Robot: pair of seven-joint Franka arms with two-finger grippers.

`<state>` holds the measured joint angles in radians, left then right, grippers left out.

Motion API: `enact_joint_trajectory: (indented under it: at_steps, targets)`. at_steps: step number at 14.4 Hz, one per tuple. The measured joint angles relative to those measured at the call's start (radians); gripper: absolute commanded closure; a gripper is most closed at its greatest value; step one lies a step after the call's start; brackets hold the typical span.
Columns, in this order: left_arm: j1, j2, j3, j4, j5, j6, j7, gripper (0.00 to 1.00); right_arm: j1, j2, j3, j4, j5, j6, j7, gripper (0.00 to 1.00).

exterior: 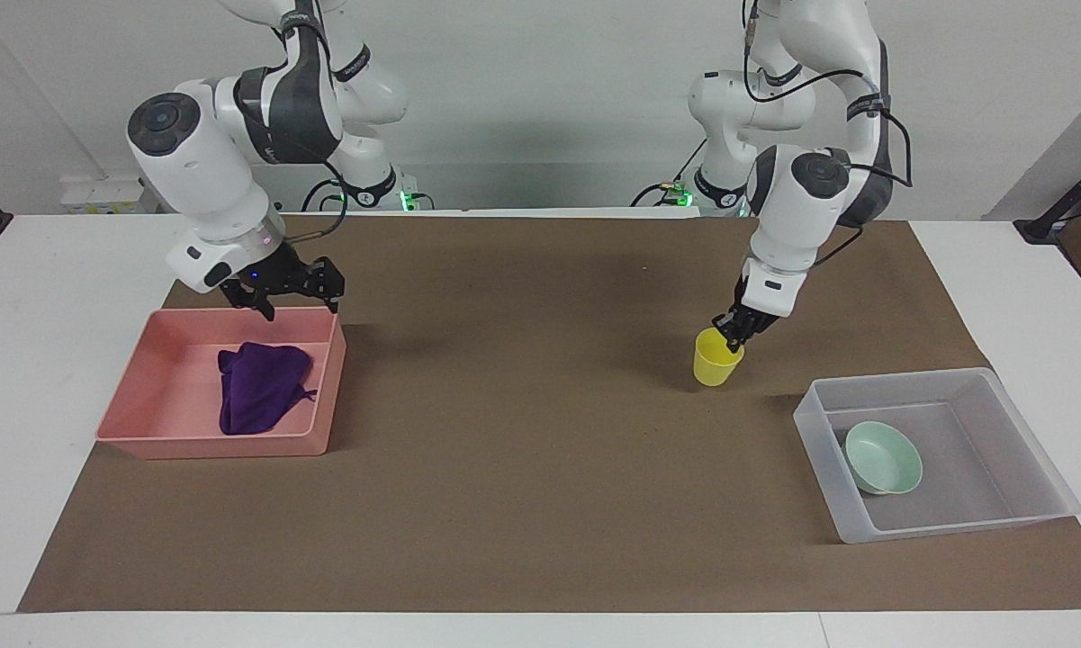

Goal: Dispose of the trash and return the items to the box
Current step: 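Carry the yellow cup into the clear box with the left gripper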

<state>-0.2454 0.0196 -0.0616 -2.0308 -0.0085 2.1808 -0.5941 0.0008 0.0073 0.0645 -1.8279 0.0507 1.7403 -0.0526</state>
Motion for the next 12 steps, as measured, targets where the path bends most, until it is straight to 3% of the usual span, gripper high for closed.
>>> enact_joint_trajectory:
  at_steps: [3,6,9,12]
  targets:
    - [0.113,0.036,0.009,0.215,0.000,-0.147,0.027,1.00,0.000,-0.001,-0.003,0.108,-0.003,-0.153,0.000,0.01]
    - [0.262,0.121,0.017,0.341,0.001,-0.176,0.066,1.00,-0.007,-0.002,-0.008,0.196,-0.004,-0.276,0.000,0.01]
    - [0.364,0.278,0.018,0.474,-0.011,-0.176,0.087,1.00,-0.007,-0.009,-0.011,0.220,0.004,-0.312,-0.020,0.01]
    - [0.373,0.381,0.014,0.526,-0.030,-0.177,0.086,1.00,-0.004,-0.017,-0.010,0.225,0.011,-0.313,-0.029,0.01]
